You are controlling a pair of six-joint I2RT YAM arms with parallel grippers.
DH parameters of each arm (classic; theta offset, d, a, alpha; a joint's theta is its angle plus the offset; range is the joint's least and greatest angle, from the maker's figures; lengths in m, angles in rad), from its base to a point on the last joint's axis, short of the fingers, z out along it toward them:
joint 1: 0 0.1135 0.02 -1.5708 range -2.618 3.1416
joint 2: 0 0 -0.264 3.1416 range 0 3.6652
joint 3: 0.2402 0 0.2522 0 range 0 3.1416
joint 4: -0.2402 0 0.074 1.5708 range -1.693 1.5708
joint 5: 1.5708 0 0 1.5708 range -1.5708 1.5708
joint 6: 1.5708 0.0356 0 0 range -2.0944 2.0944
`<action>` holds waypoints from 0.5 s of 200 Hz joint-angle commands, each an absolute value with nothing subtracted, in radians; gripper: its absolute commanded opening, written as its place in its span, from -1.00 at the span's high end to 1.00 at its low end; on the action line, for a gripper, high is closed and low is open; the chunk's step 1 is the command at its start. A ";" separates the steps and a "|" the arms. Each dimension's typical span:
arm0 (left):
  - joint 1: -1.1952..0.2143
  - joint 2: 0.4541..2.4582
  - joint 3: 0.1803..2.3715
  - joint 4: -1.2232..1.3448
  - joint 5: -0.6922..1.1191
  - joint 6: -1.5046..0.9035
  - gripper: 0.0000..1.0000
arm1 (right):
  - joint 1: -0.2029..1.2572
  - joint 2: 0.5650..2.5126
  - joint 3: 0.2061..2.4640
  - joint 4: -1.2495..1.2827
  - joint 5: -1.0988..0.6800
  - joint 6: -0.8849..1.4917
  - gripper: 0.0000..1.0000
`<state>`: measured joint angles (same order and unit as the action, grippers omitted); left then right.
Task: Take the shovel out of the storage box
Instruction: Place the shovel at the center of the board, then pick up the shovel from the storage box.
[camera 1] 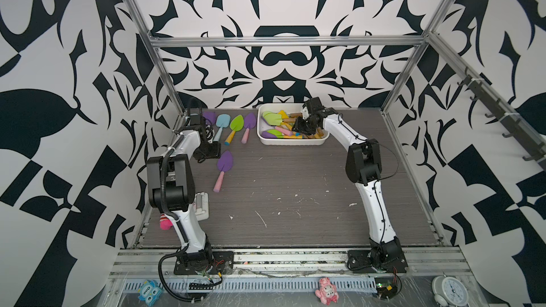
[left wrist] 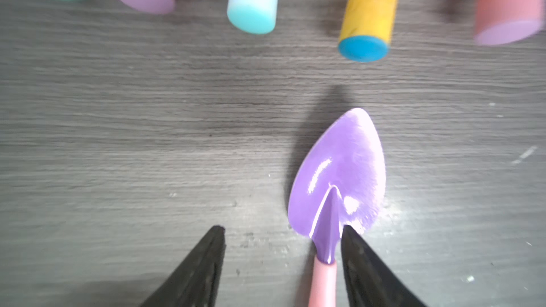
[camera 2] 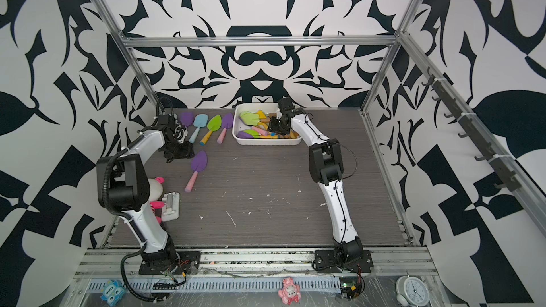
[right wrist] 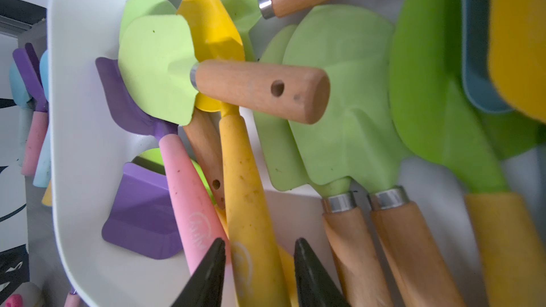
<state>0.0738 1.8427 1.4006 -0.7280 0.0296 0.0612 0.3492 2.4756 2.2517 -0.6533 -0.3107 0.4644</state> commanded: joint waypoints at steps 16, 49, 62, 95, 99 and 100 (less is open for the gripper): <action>0.079 1.735 1.450 -0.797 0.056 -0.009 -0.42 | 0.360 2.516 2.331 -0.691 -0.329 0.469 0.15; 0.060 1.640 1.485 -0.789 0.118 -0.104 -0.46 | 0.361 2.520 2.352 -0.699 -0.358 0.475 0.51; 0.039 1.604 1.488 -0.768 0.127 -0.137 -0.47 | 0.361 2.494 2.329 -0.690 -0.360 0.477 0.62; -0.035 1.545 1.500 -0.725 0.159 -0.215 -0.47 | 0.361 2.397 2.253 -0.673 -0.346 0.476 0.89; -0.046 1.540 1.502 -0.719 0.158 -0.225 -0.47 | 0.362 2.385 2.245 -0.674 -0.343 0.475 0.91; -0.048 1.539 1.501 -0.717 0.158 -0.230 -0.47 | 0.361 2.382 2.243 -0.674 -0.342 0.474 0.91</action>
